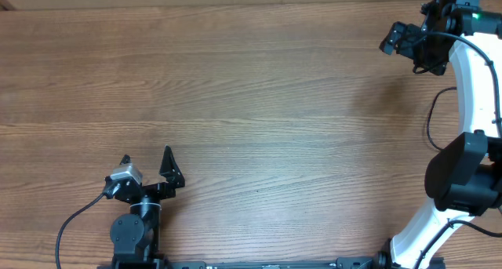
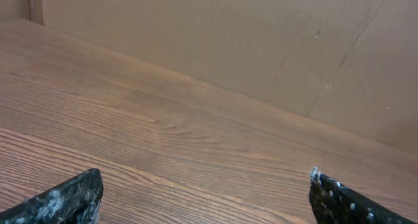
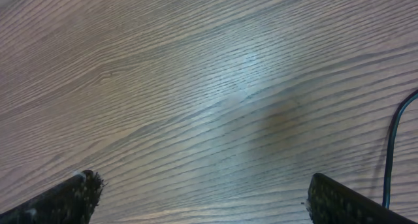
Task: Untangle cables
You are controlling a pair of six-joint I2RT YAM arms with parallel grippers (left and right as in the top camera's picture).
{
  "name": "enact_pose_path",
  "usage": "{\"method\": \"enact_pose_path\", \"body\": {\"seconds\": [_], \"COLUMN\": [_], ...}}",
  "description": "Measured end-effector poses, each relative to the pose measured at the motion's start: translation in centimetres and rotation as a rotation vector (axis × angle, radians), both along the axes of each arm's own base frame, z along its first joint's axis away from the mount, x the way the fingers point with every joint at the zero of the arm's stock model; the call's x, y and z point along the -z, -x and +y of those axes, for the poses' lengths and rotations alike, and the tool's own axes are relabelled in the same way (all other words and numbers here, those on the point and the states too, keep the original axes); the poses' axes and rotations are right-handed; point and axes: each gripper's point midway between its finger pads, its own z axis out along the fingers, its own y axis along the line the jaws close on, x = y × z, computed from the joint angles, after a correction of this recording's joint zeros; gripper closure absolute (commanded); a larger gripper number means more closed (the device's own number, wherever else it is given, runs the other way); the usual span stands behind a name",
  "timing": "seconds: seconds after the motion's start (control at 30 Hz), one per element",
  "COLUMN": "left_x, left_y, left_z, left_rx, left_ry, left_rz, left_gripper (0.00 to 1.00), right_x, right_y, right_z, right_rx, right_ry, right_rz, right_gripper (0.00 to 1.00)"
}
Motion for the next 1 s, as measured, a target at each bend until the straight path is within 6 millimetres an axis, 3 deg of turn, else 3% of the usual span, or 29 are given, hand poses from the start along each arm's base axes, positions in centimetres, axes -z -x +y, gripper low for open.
{"method": "enact_pose_path", "body": {"seconds": [0.27,0.4,0.53,0.6,0.73,0.83,1.0], "left_x": [0.0,0.0,0.0,0.0,0.0,0.0,0.0], "left_y": [0.0,0.0,0.0,0.0,0.0,0.0,0.0], "left_z": [0.0,0.0,0.0,0.0,0.0,0.0,0.0], "left_rx": [0.000,0.000,0.000,0.000,0.000,0.000,0.002], "left_ry": [0.000,0.000,0.000,0.000,0.000,0.000,0.000], "left_rz": [0.000,0.000,0.000,0.000,0.000,0.000,0.001], "left_gripper": [0.00,0.00,0.00,0.00,0.00,0.00,0.00], "right_x": [-0.1,-1.6,-6.8,-10.9,-17.2,-19.0,-17.5], "right_y": [0.0,0.6,1.5,1.9,2.5,3.3,5.0], "right_z": [0.0,0.1,0.2,0.5,1.8,4.0,6.5], "right_rx": [0.000,0.000,0.001,-0.002,-0.029,-0.073,-0.118], "right_ry": [0.001,0.007,0.030,0.049,0.080,0.090,0.082], "right_rz": [-0.002,-0.022,-0.143,-0.260,-0.460,-0.595,-0.733], "right_gripper": [0.00,0.00,0.00,0.00,0.00,0.00,0.00]}}
